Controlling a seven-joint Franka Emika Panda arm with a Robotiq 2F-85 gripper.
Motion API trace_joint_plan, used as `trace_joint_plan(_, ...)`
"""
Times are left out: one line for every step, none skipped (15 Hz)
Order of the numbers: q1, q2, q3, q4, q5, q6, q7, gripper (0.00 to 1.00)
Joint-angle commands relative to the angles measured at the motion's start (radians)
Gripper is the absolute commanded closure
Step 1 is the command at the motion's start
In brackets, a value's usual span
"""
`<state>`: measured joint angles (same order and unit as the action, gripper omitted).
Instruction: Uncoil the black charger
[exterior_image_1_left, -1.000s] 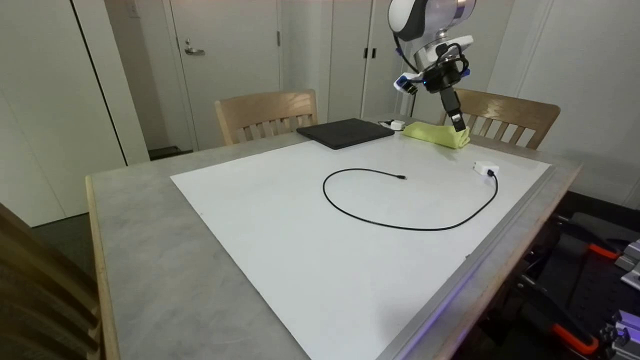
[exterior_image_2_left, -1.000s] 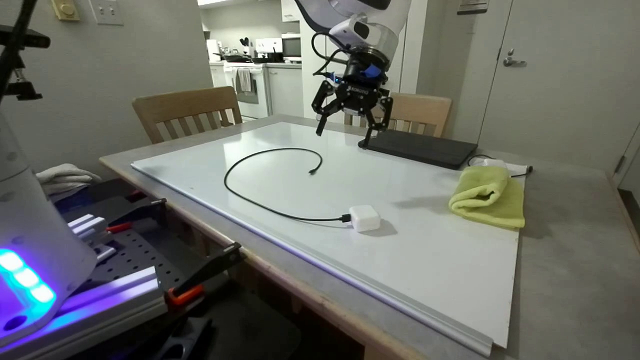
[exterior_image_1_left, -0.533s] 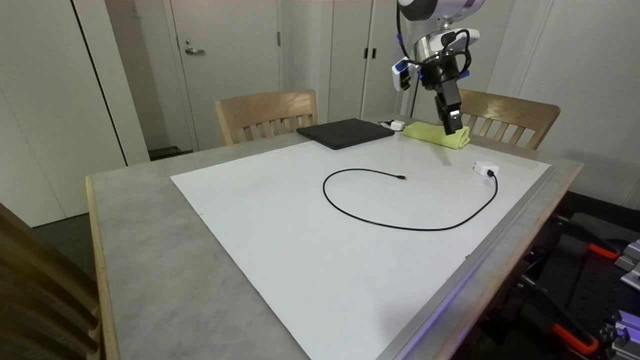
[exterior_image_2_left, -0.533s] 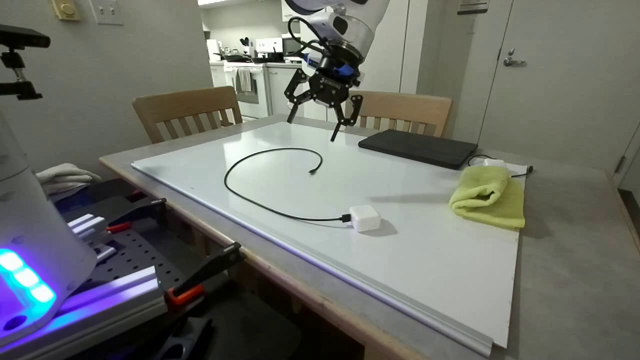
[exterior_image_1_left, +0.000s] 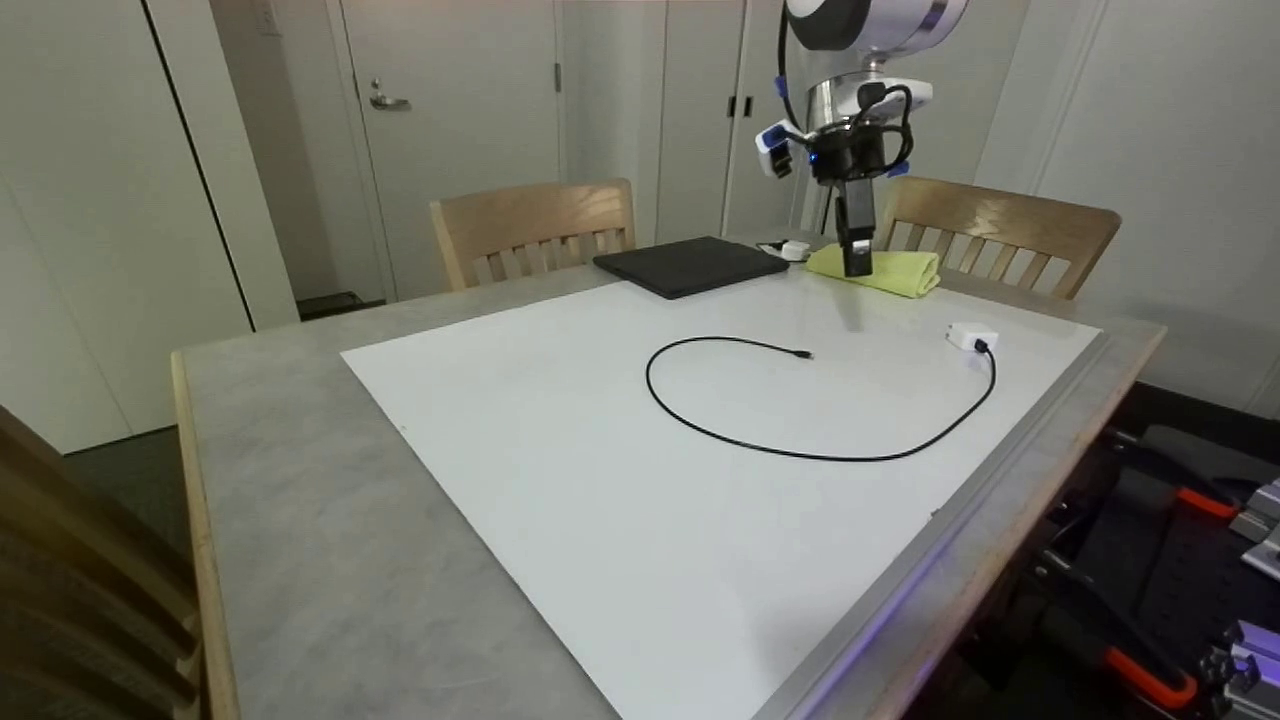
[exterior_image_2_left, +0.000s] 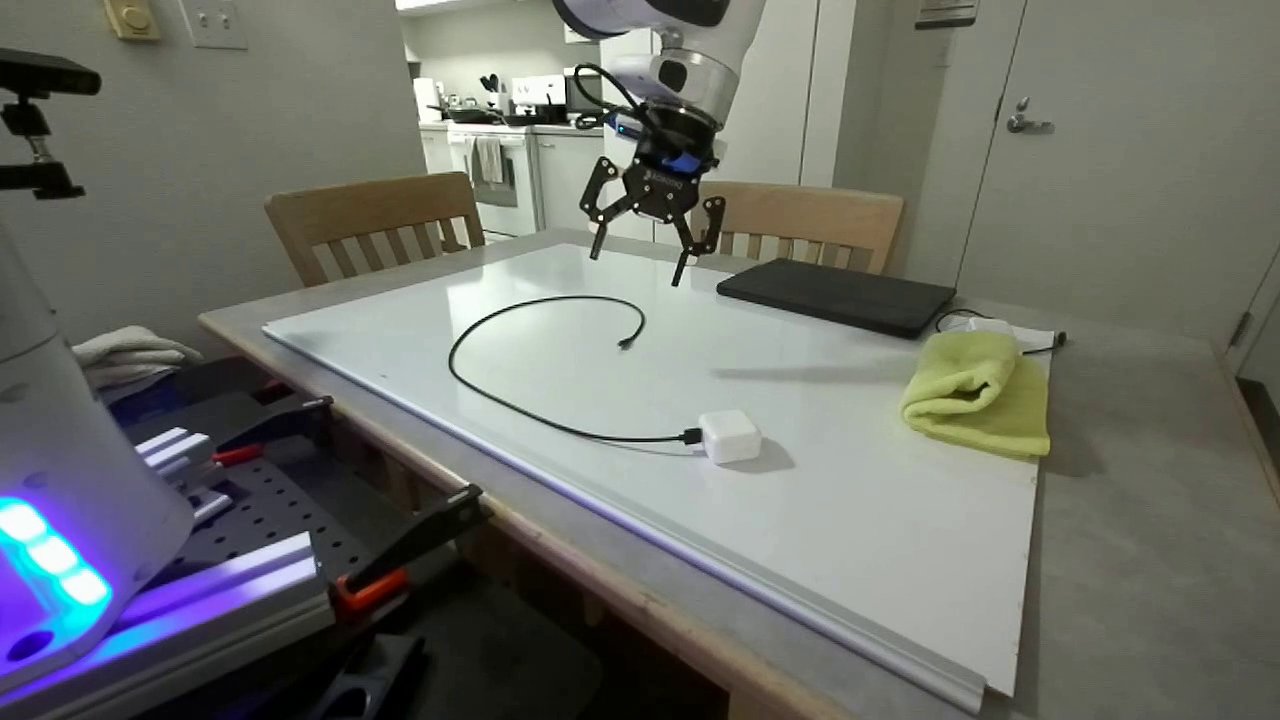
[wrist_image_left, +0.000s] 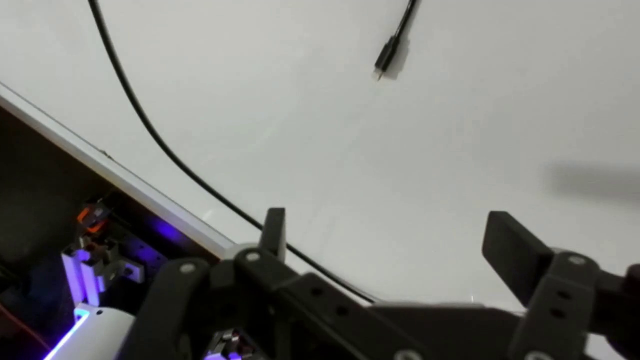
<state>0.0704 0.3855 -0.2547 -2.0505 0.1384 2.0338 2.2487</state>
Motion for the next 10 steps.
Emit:
trace_joint_plan(-0.04, -0.043, 0.071, -0.081, 0.041, 0.15, -0.032, 0.0)
trace_joint_plan(-0.039, -0.038, 0.08, -0.087, 0.043, 0.173, -0.031, 0.0)
trace_joint_plan(-0.038, -0.03, 0.088, -0.094, 0.045, 0.192, -0.023, 0.0)
trace_joint_plan(-0.037, -0.026, 0.096, -0.104, 0.048, 0.206, -0.021, 0.0)
trace_joint_plan(-0.034, -0.016, 0.1, -0.111, 0.047, 0.214, -0.009, 0.0)
trace_joint_plan(-0.032, -0.007, 0.104, -0.12, 0.043, 0.223, -0.003, 0.0)
trace_joint_plan(-0.025, 0.004, 0.101, -0.122, 0.023, 0.219, 0.013, 0.0)
trace_joint_plan(-0.022, 0.018, 0.098, -0.115, 0.008, 0.198, 0.031, 0.0)
trace_joint_plan(-0.029, 0.006, 0.104, -0.098, 0.015, 0.177, 0.02, 0.0)
trace_joint_plan(-0.028, 0.014, 0.104, -0.102, 0.011, 0.177, 0.026, 0.0)
